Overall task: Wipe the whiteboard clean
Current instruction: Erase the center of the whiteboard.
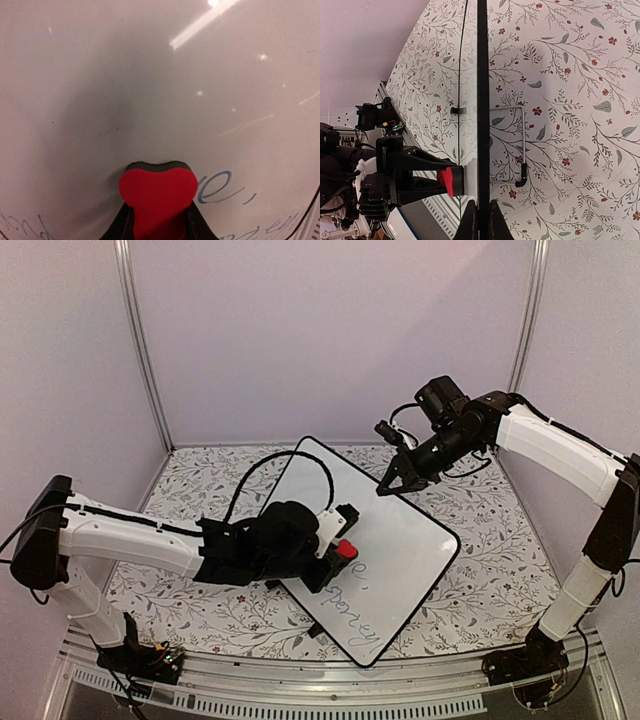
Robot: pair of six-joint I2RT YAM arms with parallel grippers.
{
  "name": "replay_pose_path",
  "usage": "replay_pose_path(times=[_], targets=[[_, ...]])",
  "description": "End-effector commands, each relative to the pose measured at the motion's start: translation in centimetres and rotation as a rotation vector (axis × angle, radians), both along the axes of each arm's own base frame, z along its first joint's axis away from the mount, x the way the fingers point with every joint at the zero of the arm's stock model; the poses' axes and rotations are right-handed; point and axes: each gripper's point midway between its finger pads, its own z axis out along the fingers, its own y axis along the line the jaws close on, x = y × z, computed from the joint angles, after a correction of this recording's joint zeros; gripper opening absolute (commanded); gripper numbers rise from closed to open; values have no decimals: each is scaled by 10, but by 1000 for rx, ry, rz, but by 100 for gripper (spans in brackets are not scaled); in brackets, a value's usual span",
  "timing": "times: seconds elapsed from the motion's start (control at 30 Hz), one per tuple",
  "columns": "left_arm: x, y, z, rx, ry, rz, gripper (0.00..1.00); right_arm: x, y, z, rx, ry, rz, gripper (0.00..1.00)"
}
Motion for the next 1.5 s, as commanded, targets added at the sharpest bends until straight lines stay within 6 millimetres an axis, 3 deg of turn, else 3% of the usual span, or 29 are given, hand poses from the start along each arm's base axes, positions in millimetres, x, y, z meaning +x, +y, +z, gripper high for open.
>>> replay_pose_path(times=[0.0, 0.5, 0.67, 0.8, 0.97, 1.2, 1.33, 1.47], targets=[[-7, 19, -47, 74, 86, 10, 0, -10, 15, 1, 24, -1, 61, 0], [-32, 48, -81, 128, 167, 31, 0, -9, 16, -1, 19, 2, 61, 0], [-38, 54, -82, 130, 172, 33, 0, -9, 15, -1, 20, 0, 60, 0], [-36, 54, -67, 101, 145, 45, 0, -9, 16, 0, 21, -1, 61, 0], [-29, 43, -33, 39, 82, 40, 0, -9, 15, 0, 21, -3, 60, 0], [-21, 10, 17, -44, -2, -20, 0, -9, 15, 1, 22, -4, 60, 0], [-20, -7, 27, -53, -22, -59, 0, -9, 15, 1, 21, -4, 61, 0], [-19, -19, 21, -29, -23, -73, 0, -9, 15, 1, 21, -5, 59, 0]])
